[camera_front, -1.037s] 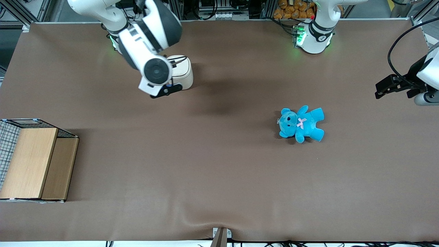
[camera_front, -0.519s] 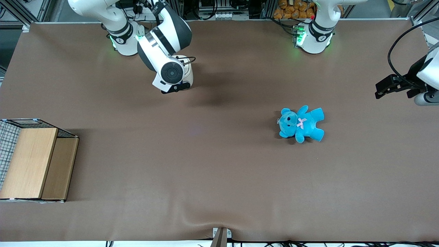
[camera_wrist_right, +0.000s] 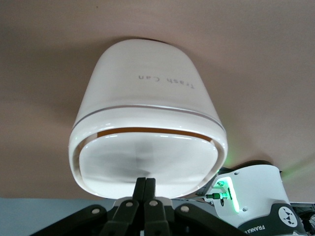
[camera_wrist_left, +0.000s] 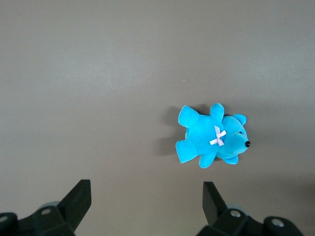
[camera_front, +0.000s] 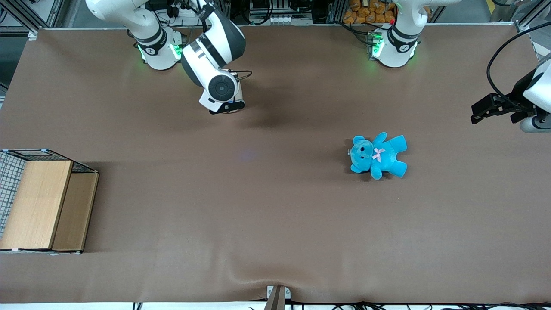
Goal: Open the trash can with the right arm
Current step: 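Lift the trash can lid upward with the right gripper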
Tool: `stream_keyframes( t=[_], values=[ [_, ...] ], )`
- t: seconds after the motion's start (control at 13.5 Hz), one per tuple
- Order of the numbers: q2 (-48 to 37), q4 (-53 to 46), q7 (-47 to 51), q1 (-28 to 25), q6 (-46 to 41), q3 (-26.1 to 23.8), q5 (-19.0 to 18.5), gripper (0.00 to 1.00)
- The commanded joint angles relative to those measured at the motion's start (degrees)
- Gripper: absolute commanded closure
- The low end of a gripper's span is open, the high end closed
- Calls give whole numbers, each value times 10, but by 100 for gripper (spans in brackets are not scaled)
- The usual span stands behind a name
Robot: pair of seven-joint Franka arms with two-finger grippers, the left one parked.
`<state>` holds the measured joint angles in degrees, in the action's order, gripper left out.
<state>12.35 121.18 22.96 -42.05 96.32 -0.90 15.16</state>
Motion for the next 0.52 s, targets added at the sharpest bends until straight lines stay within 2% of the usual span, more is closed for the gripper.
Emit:
stream_keyframes(
  t=[0.0, 0.44],
  values=[
    [4, 10, 7, -5, 13, 8, 14, 98],
    [19, 19, 7, -5, 39, 8, 14, 98]
  ],
)
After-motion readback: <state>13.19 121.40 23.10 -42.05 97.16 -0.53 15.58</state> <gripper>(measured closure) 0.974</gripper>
